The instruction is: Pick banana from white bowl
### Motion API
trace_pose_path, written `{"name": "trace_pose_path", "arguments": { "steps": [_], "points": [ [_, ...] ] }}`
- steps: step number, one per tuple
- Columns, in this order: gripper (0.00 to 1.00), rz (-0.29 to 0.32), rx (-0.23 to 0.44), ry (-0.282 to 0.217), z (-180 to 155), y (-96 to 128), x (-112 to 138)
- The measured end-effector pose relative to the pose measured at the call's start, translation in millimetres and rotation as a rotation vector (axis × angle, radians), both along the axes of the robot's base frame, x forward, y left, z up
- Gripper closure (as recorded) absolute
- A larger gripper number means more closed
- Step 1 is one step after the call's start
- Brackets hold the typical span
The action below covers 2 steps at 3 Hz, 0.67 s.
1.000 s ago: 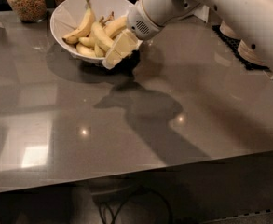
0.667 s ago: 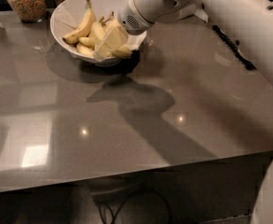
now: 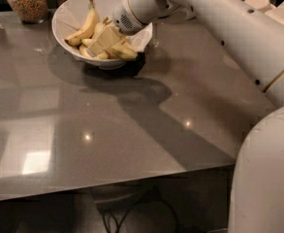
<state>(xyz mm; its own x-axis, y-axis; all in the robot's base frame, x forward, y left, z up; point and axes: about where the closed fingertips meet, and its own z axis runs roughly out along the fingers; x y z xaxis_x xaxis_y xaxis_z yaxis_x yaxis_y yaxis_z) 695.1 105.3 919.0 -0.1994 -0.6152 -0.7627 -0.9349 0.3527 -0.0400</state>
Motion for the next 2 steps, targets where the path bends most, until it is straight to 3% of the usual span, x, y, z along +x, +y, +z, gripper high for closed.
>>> {"name": "trace_pose_path", "arguments": {
  "steps": [1, 2],
  "points": [
    [0.20, -0.026, -0.009, 0.030, -9.6, 2.0, 4.1],
    [0.39, -0.051, -0.029, 0.045, -13.7, -0.9, 2.8]
  ]
}}
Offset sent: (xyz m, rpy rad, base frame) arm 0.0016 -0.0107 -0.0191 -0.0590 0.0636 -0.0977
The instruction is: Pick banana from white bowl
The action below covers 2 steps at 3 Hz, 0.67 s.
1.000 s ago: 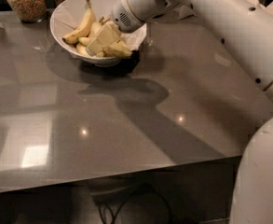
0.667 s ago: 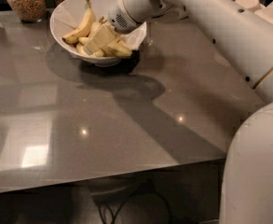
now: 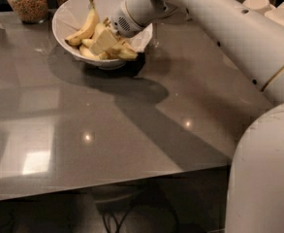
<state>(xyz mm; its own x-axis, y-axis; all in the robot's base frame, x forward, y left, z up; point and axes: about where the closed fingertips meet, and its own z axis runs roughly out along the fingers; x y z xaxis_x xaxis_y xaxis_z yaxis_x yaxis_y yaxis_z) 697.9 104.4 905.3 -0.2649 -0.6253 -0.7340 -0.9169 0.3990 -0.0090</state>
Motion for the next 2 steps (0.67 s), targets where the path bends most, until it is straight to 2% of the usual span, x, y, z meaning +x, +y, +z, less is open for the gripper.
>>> {"name": "trace_pose_path", "arguments": {
  "steps": [1, 2],
  "points": [
    [0.62, 0.000, -0.001, 0.000, 4.8, 0.0, 0.0],
    [0.83, -0.019, -0.057, -0.016, 10.8, -2.5, -7.7]
  ]
}}
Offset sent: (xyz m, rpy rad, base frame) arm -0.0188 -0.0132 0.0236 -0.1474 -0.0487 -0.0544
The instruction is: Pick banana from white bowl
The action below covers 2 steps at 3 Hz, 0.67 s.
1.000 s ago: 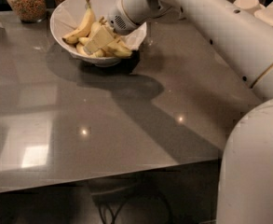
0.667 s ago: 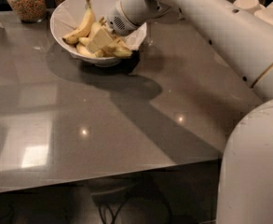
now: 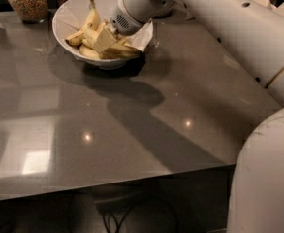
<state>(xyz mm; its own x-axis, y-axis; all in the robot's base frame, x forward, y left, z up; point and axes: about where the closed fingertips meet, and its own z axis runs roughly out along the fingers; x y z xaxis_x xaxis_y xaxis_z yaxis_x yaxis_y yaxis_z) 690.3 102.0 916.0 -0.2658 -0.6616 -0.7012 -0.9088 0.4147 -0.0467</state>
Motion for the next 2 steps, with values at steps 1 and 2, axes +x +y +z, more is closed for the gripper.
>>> {"name": "trace_pose_path", "arguments": {
  "steps": [1, 2],
  "points": [
    [1.00, -0.009, -0.068, -0.010, 8.9, -4.6, -10.2],
    [1.00, 0.017, -0.141, -0.015, 23.7, -11.0, -23.7]
  ]
}}
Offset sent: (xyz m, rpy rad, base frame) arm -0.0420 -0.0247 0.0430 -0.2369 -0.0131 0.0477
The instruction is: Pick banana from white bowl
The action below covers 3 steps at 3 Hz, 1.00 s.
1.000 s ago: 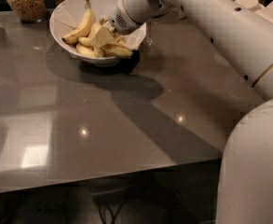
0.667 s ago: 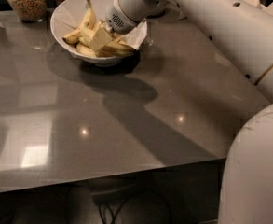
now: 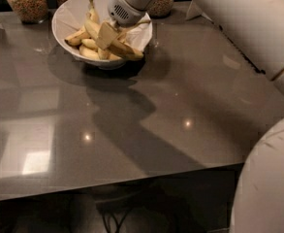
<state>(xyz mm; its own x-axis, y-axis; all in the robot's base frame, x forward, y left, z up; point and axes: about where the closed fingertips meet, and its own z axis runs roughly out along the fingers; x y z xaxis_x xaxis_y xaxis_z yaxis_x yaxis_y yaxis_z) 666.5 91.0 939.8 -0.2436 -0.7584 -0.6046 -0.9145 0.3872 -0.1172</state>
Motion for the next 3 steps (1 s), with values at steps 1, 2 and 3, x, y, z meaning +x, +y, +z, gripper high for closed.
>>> {"name": "trace_pose_path", "arguments": {
  "steps": [1, 2, 3],
  "points": [
    [1.00, 0.055, -0.095, 0.016, 16.8, -11.8, -19.7],
    [1.00, 0.101, -0.153, 0.065, 20.7, -30.9, -40.8],
    [1.00, 0.148, -0.164, 0.110, 18.3, -42.8, -49.4]
  ]
}}
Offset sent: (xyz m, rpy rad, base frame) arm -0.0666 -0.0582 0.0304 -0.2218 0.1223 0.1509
